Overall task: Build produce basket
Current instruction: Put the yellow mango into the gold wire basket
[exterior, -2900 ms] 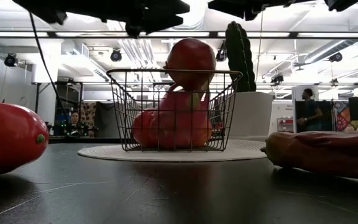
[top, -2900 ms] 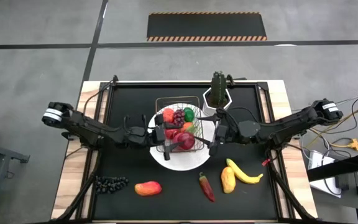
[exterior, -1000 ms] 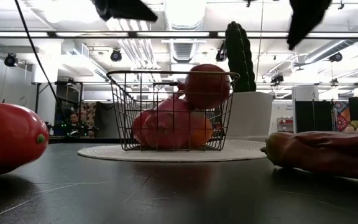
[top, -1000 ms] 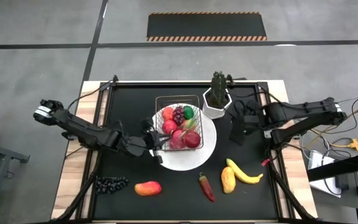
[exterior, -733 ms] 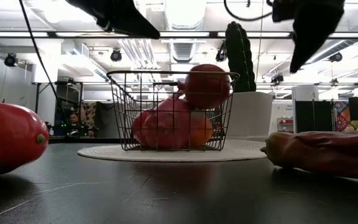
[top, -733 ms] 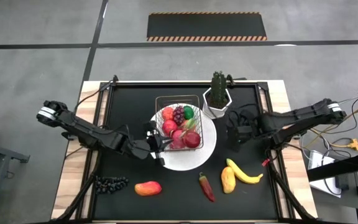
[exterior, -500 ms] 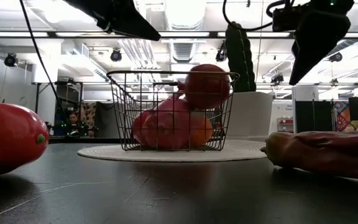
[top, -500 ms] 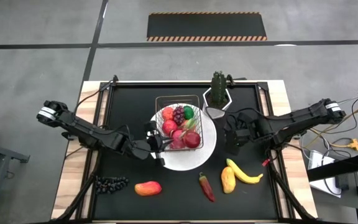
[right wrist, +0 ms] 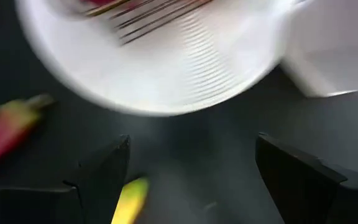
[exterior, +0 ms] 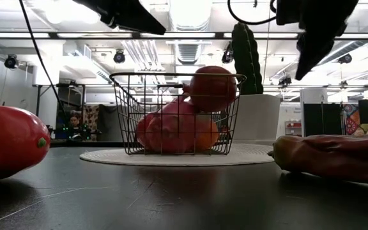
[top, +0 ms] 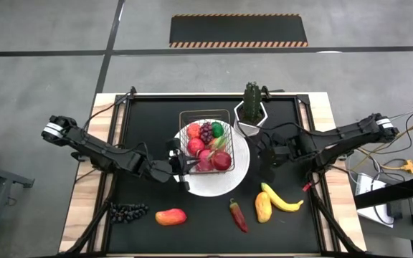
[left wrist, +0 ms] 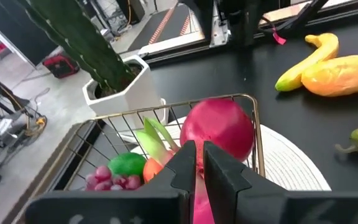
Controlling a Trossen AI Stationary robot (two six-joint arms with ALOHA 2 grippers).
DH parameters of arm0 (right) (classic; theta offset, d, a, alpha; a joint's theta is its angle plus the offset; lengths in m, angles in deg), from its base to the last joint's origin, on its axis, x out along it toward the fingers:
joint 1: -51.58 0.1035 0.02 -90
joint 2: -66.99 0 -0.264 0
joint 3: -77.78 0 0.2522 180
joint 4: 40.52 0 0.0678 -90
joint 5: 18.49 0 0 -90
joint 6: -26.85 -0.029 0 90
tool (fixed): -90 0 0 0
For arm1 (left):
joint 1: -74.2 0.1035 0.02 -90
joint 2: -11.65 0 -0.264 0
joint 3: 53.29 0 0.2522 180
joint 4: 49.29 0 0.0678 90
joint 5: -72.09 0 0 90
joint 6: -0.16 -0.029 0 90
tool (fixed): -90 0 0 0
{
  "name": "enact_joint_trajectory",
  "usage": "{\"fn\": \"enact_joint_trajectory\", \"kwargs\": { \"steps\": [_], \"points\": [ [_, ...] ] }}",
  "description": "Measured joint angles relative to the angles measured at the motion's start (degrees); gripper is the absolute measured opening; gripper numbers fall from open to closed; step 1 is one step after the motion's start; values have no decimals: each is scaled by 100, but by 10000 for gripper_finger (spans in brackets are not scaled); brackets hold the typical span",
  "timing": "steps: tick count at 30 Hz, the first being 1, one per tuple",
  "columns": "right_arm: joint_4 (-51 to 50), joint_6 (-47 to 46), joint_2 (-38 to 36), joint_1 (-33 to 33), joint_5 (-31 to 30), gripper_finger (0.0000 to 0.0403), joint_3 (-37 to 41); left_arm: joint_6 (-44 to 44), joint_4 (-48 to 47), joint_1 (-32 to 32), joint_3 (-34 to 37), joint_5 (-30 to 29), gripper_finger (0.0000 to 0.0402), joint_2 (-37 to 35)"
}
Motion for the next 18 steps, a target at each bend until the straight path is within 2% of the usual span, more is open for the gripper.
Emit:
{"fn": "enact_joint_trajectory", "kwargs": {
  "steps": [3, 8, 13, 18],
  "points": [
    [212, -144, 32, 181, 565, 326, -43, -170, -16, 0, -20, -1, 12, -10],
    [292, -282, 187, 666, 1054, 326, -88, -476, 29, 9, -76, -3, 12, -18],
    [300, -540, 542, 1287, 1018, 326, -194, -816, 233, 11, -52, -8, 12, -19],
    [-20, -1114, 1217, 1734, 863, 326, -553, -954, 359, 13, -96, -10, 12, -19]
  ]
}}
